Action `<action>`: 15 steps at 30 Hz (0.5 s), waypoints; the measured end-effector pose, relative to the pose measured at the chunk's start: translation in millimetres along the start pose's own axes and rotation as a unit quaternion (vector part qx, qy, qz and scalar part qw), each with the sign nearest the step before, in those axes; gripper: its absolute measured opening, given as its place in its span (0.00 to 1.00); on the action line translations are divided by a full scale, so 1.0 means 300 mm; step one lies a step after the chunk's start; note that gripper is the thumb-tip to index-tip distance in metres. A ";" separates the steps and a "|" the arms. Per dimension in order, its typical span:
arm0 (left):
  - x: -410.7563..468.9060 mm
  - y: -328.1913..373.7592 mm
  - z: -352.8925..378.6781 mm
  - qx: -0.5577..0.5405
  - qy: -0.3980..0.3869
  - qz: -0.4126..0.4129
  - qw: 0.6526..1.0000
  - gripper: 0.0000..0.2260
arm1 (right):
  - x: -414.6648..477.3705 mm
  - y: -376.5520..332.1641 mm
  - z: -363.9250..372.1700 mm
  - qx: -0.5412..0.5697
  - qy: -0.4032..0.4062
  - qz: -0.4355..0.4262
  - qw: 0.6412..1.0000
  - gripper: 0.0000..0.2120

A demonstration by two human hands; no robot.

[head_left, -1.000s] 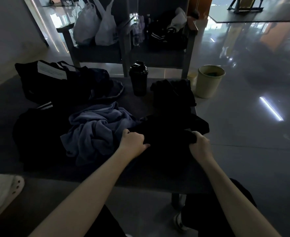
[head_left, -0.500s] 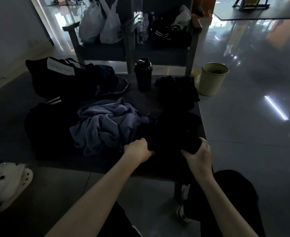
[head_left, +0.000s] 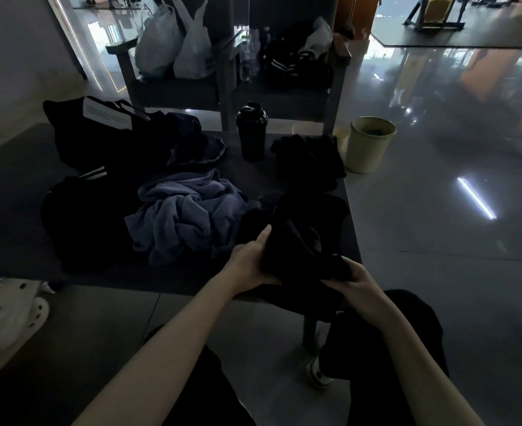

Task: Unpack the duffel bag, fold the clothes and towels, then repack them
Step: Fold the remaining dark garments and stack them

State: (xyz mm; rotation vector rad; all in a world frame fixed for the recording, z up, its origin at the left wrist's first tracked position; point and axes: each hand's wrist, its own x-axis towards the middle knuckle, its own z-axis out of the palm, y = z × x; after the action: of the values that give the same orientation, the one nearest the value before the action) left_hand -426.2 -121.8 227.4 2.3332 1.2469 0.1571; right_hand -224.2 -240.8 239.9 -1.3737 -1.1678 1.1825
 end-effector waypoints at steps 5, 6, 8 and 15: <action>-0.085 -0.047 0.034 -0.119 0.006 0.031 0.992 0.13 | -0.040 0.010 0.021 0.008 -0.017 0.024 1.000 0.15; -0.106 -0.053 0.035 -0.152 -0.004 0.028 0.988 0.11 | -0.043 0.008 0.032 0.014 -0.017 0.023 0.999 0.15; -0.150 -0.055 0.029 -0.226 -0.026 0.011 0.974 0.10 | -0.043 -0.014 0.057 0.036 -0.017 0.018 0.999 0.15; -0.225 -0.033 0.002 -0.408 0.005 -0.075 0.910 0.02 | 0.018 -0.037 0.114 0.083 0.124 0.089 0.985 0.08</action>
State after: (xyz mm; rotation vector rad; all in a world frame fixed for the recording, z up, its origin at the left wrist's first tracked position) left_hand -472.3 -171.8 230.5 1.5083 1.0715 0.5275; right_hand -258.7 -231.9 247.5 -1.4703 -0.7672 1.1664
